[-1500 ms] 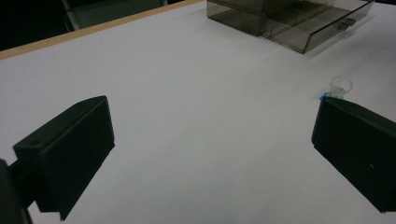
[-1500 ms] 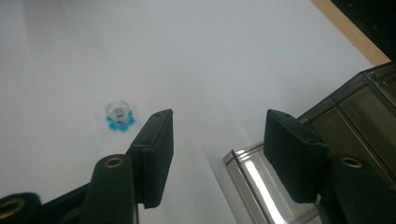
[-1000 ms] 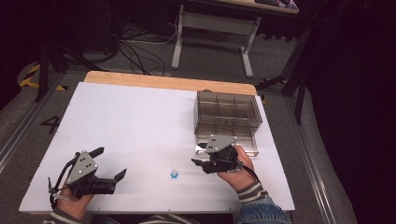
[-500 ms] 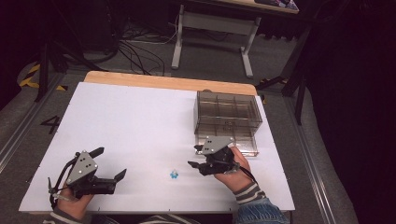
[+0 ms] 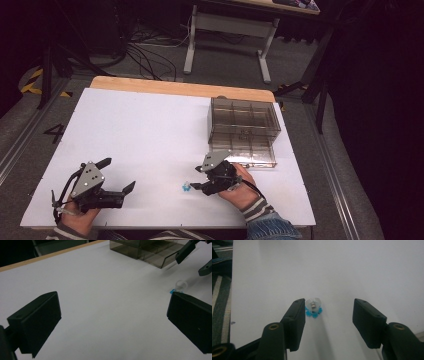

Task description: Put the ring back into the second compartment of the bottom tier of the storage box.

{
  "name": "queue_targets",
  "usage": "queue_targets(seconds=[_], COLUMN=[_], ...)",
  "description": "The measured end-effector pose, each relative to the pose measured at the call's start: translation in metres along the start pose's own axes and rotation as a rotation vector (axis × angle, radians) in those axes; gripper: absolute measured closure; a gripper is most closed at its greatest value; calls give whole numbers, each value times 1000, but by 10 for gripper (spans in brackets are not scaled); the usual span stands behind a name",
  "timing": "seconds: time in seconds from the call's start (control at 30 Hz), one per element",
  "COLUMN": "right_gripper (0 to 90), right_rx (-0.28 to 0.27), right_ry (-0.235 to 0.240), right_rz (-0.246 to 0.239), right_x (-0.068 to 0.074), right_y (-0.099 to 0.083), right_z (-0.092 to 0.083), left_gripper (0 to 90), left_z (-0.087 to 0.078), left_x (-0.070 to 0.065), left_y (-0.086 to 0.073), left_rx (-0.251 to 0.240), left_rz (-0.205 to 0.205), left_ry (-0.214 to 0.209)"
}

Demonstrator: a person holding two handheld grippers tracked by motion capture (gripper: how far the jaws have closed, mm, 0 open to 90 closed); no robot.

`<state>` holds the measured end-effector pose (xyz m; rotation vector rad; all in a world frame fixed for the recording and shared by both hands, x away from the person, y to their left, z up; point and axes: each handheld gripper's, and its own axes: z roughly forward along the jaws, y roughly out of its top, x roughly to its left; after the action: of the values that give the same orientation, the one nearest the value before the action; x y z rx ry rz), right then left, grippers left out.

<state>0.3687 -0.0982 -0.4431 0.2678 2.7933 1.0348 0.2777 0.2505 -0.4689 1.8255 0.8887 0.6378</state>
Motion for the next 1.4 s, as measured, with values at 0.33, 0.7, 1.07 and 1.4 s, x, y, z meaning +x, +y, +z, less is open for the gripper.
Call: queue_targets(seconds=[0.33,0.7,1.07,1.4], right_gripper=[443,458,550,689], right_rx=[28,60,91,109], right_ry=[37,59,81,62], right_rz=[-12,-10,-4,-4], right_x=[5,7,8,10], right_y=[3,4,5,6], right_z=[14,25,36,41], left_gripper=[0,0,0,0], left_z=[0,0,1,1], left_x=[0,0,0,-1], left_y=[0,0,0,0], left_rx=[0,0,3,1], left_rz=[0,-5,-5,-7], left_ry=[-1,-3,-5,-6])
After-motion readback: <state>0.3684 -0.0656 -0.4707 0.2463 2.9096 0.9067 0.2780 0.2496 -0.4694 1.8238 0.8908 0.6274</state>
